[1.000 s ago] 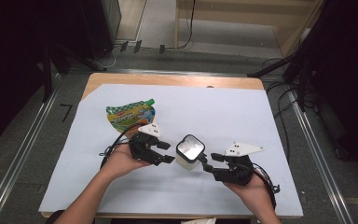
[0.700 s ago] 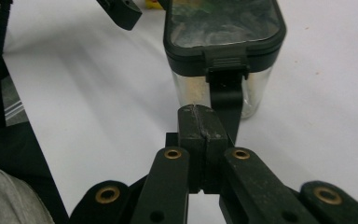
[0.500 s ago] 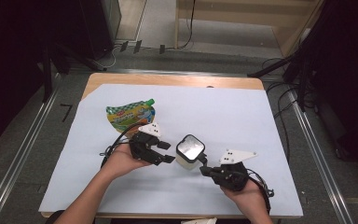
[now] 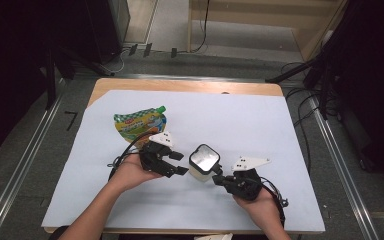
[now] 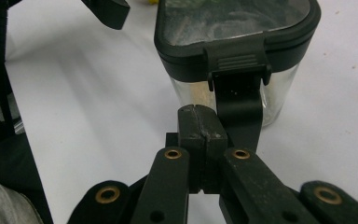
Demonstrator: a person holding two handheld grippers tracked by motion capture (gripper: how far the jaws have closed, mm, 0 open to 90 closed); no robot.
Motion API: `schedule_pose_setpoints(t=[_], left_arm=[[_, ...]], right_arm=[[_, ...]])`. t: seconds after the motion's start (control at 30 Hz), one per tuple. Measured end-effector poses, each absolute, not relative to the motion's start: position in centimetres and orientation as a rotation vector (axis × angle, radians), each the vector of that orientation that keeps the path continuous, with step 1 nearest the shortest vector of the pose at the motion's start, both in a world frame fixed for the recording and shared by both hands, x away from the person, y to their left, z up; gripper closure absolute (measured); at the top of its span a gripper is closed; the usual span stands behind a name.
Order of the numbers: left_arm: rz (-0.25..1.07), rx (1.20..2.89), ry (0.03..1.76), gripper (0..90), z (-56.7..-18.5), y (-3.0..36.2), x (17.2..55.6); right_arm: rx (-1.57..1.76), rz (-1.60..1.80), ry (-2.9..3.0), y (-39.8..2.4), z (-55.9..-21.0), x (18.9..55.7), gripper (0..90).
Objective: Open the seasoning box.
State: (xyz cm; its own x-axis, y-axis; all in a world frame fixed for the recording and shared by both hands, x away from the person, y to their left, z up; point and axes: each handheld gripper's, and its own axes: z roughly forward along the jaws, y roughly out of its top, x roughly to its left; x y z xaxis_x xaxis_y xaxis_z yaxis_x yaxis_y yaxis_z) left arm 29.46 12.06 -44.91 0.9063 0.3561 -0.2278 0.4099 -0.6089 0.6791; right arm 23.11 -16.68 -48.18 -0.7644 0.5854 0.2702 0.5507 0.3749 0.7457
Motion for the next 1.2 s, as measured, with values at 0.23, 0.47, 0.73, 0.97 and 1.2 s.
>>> schedule_pose_setpoints(t=[0.23,0.47,0.73,0.97,1.2], left_arm=[[-0.093,2.279,0.538,42.1,-44.9,11.9,29.5],[-0.131,2.277,0.514,35.9,-45.0,11.2,29.4],[-0.138,2.288,0.464,36.0,-44.9,10.0,29.6],[-0.144,2.252,0.466,29.4,-45.3,9.4,30.2],[-0.116,2.252,0.465,24.9,-44.9,8.7,31.1]], right_arm=[[1.081,1.37,2.569,-17.1,-48.3,23.5,90.0],[1.136,1.365,2.532,-18.6,-48.1,24.2,90.0],[1.154,1.376,2.498,-19.9,-47.7,25.0,90.0],[1.188,1.383,2.477,-20.7,-47.8,26.1,90.0],[1.191,1.36,2.508,-21.2,-47.2,27.1,90.0]])
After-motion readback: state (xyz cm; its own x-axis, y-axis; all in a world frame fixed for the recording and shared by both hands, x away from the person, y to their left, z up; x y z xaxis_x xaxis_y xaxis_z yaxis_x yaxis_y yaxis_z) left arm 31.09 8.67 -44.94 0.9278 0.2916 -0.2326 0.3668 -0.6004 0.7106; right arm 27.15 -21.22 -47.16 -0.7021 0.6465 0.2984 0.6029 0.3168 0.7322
